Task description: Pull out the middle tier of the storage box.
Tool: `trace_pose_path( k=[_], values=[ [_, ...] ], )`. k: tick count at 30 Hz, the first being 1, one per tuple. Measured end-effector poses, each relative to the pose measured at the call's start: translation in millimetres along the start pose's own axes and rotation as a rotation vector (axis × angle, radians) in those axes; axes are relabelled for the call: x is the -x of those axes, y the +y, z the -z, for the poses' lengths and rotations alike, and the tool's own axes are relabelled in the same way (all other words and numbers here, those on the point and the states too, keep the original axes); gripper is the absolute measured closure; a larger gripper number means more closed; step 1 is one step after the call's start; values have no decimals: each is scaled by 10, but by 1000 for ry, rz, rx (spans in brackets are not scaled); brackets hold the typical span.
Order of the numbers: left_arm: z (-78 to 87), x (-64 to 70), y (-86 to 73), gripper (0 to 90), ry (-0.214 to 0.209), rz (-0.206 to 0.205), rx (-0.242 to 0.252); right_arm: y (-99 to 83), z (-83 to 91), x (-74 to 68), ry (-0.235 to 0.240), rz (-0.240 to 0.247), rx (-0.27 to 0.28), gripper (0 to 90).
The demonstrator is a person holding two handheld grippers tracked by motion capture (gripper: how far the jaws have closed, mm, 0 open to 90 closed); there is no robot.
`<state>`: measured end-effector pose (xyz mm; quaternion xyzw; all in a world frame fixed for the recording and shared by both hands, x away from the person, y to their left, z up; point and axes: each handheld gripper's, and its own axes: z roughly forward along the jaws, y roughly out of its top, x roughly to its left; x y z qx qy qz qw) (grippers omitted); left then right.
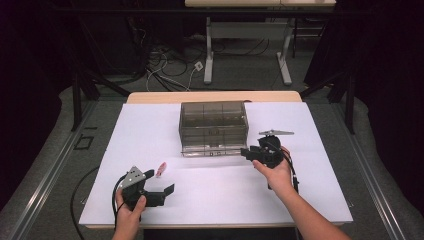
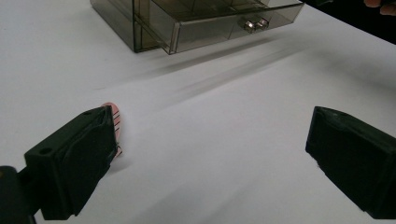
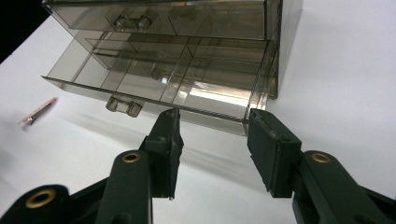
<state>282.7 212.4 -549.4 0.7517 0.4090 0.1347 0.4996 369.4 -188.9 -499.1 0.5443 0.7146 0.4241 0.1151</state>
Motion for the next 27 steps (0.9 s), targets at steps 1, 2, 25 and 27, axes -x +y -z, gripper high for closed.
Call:
trace_pose_path(
  k=[1,2,25,27],
  values=[
    [0,0,0,22,0,0,0,0,0,0,0,0,0,544],
    [-1,2,1,22,0,-2,1,-11,11,2,0,3,12,544],
    [-5,-1,-1,22,2,-3,0,-97,73,38,29,90,88,407],
    [-6,-1,-1,22,3,-3,0,-120,93,41,26,101,100,397]
  ],
)
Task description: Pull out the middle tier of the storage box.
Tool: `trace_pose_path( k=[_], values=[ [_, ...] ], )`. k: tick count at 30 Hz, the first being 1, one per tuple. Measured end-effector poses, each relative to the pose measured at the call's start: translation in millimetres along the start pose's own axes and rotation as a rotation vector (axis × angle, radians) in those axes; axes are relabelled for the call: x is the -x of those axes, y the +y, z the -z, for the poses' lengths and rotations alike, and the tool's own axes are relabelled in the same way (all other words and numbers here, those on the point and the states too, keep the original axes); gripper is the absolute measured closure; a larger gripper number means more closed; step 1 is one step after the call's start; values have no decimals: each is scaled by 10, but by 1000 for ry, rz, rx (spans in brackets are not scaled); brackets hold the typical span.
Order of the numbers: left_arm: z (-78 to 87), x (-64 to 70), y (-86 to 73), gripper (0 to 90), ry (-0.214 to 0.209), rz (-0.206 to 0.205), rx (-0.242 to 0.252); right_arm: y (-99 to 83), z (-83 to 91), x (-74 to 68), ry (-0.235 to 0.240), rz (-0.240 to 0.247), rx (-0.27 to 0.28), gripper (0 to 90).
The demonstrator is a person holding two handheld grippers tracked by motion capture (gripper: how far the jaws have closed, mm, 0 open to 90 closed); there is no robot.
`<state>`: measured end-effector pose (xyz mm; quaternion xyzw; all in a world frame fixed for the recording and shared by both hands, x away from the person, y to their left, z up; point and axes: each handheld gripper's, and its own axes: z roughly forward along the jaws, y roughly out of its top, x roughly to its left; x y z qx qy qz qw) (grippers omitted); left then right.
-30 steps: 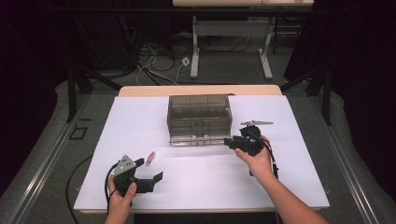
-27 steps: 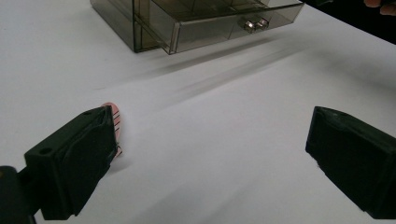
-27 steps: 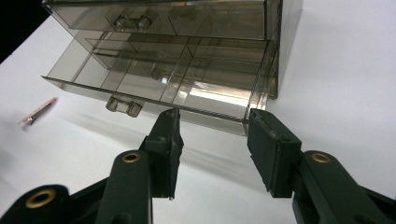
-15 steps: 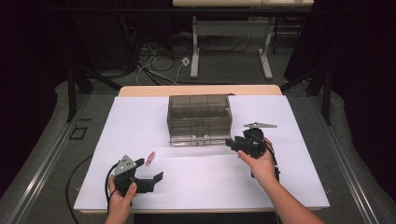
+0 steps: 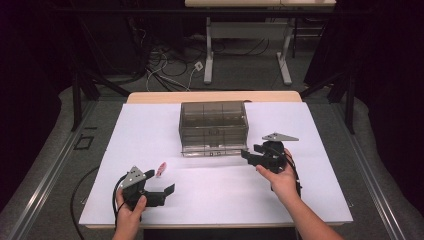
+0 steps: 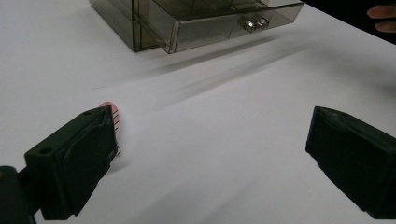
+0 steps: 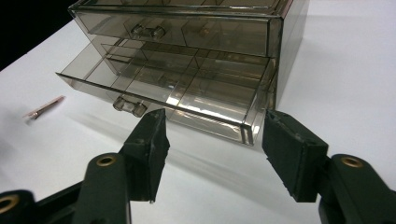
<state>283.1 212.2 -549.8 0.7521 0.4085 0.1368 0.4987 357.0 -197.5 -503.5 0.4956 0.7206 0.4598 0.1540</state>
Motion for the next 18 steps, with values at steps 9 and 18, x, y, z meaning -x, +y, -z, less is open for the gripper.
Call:
trace_pose_path(
  k=[9,18],
  values=[
    [10,4,-5,22,2,8,3,-119,93,60,24,14,28,336],
    [32,1,-14,22,13,15,9,-193,132,90,15,37,40,276]
  ],
)
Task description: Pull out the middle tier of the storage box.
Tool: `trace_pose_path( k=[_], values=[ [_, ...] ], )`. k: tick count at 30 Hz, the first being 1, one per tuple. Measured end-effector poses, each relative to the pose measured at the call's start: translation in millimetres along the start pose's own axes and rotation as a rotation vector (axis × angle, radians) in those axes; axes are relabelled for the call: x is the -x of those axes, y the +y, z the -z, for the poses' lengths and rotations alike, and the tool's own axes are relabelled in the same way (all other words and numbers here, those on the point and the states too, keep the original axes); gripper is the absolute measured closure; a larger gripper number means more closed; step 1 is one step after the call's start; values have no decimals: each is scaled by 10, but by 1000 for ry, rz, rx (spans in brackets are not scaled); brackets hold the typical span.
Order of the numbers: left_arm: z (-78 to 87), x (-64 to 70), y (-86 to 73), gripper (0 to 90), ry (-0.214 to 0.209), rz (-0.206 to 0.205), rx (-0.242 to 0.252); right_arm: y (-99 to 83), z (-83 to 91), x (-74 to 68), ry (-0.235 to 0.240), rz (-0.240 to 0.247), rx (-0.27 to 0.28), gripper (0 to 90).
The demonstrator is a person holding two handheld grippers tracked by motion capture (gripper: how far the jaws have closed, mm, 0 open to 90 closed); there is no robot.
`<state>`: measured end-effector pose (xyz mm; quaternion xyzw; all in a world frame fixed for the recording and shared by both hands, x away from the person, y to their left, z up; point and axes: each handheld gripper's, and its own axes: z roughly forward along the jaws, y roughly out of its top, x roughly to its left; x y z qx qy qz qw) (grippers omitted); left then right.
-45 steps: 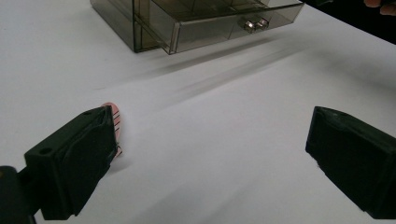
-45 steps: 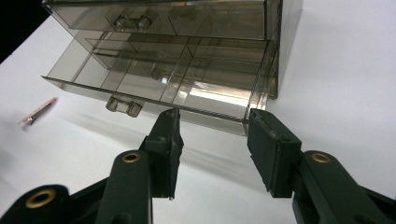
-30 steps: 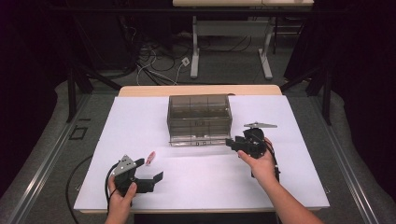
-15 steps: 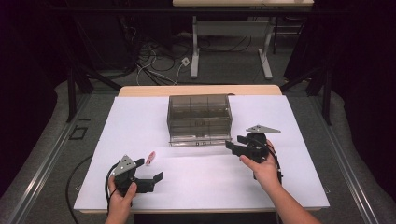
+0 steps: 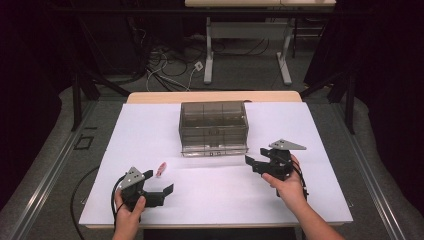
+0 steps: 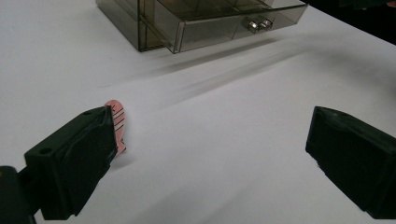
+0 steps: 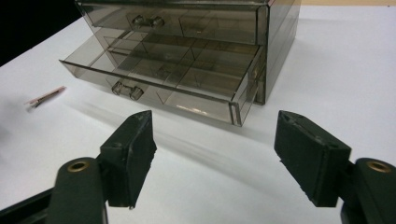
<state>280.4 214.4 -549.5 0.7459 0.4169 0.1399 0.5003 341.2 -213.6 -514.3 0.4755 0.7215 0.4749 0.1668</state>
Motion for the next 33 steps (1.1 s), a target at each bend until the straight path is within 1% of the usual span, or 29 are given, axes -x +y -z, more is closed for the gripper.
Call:
trace_pose_path(
  k=[1,4,6,7,10,11,12,13,14,16,17,20,24,26,27,28,30,32,33],
  values=[
    [2,-1,-2,22,3,2,1,-20,7,-3,-5,9,-7,271],
    [6,-3,-1,21,4,2,5,-40,20,-8,-14,20,-4,252],
    [6,-3,-1,21,4,4,8,-42,22,-9,-16,21,-2,249],
    [5,-3,0,19,4,4,9,-41,36,-10,-28,24,3,236],
    [6,-5,1,13,6,5,10,-47,44,-9,-24,20,12,232],
    [7,-6,1,11,7,5,10,-63,53,-8,-27,15,22,222],
    [7,-6,1,11,9,4,10,-63,53,-8,-27,15,22,222],
    [7,-9,1,5,8,6,13,-86,59,4,-35,21,27,203],
    [7,-9,1,4,8,6,13,-99,62,5,-35,13,28,201],
    [13,-12,3,4,7,10,21,-109,64,14,-39,19,29,192],
    [16,-11,9,4,10,12,25,-123,69,20,-45,19,33,168],
    [12,-3,14,4,20,13,26,-138,80,23,-39,16,38,155],
    [8,4,22,4,31,12,33,-150,95,25,-53,16,40,148],
    [8,2,29,4,39,14,36,-151,100,29,-54,17,54,146],
    [10,3,40,4,51,28,47,-153,103,26,-67,10,57,145],
    [10,3,40,4,51,28,47,-153,103,26,-67,10,57,145],
    [18,6,55,4,66,29,50,-156,107,25,-59,-2,58,145],
    [21,5,72,4,80,34,49,-164,116,33,-55,0,64,145],
    [22,2,90,4,84,48,46,-173,125,39,-57,2,68,145]
  ],
)
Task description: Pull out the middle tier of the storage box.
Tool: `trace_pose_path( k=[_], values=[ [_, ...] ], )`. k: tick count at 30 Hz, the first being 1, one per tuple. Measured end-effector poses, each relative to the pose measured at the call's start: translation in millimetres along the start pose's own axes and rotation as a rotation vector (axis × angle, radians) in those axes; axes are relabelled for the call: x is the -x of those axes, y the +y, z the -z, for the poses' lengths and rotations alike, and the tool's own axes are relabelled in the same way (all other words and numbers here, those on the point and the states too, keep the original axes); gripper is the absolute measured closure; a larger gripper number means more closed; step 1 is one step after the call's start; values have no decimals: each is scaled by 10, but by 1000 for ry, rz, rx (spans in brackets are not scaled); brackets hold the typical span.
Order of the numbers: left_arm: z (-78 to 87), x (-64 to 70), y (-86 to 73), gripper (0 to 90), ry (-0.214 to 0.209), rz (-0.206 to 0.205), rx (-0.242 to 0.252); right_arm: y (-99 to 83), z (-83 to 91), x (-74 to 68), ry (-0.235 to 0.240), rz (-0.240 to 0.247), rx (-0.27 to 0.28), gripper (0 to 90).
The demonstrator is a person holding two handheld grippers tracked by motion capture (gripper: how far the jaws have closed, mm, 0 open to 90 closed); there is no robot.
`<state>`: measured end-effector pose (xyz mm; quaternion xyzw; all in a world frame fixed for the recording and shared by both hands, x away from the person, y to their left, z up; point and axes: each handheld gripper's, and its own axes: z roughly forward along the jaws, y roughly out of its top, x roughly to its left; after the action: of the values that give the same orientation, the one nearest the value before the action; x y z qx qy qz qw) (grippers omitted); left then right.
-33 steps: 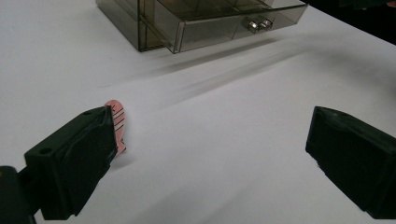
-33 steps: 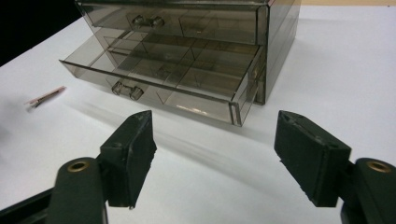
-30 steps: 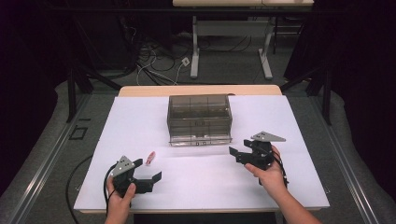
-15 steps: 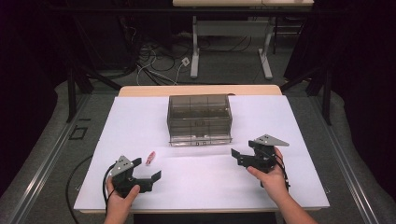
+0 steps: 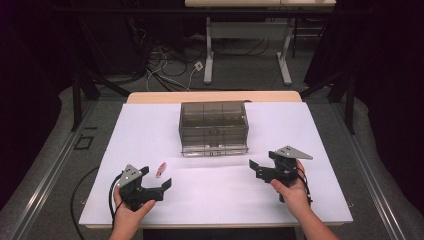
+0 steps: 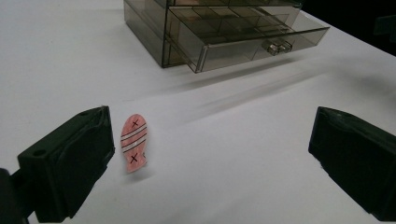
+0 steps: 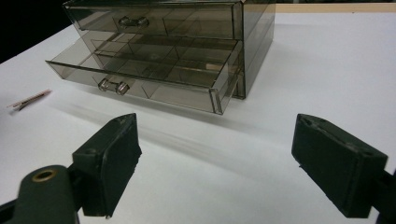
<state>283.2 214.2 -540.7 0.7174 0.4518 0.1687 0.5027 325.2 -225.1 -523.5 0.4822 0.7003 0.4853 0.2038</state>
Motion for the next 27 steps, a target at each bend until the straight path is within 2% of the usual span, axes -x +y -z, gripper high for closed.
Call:
trace_pose_path(
  k=[5,7,12,14,15,23,27],
  values=[
    [-2,1,49,4,14,4,2,-21,15,13,3,12,-2,145],
    [0,2,86,4,17,16,0,-37,2,18,-6,4,-5,146],
    [-6,-11,134,9,25,11,-13,-45,-3,30,2,-3,-7,146],
    [-3,-27,153,56,25,8,-14,-45,-2,42,-2,-5,-12,147],
    [-11,-41,176,64,38,-1,-13,-44,1,49,-2,-2,-13,147],
    [-24,-95,317,85,57,0,5,-44,-3,41,-1,-4,-12,147],
    [-41,-112,392,153,53,0,8,-46,-7,45,-5,-9,-18,148]
  ],
)
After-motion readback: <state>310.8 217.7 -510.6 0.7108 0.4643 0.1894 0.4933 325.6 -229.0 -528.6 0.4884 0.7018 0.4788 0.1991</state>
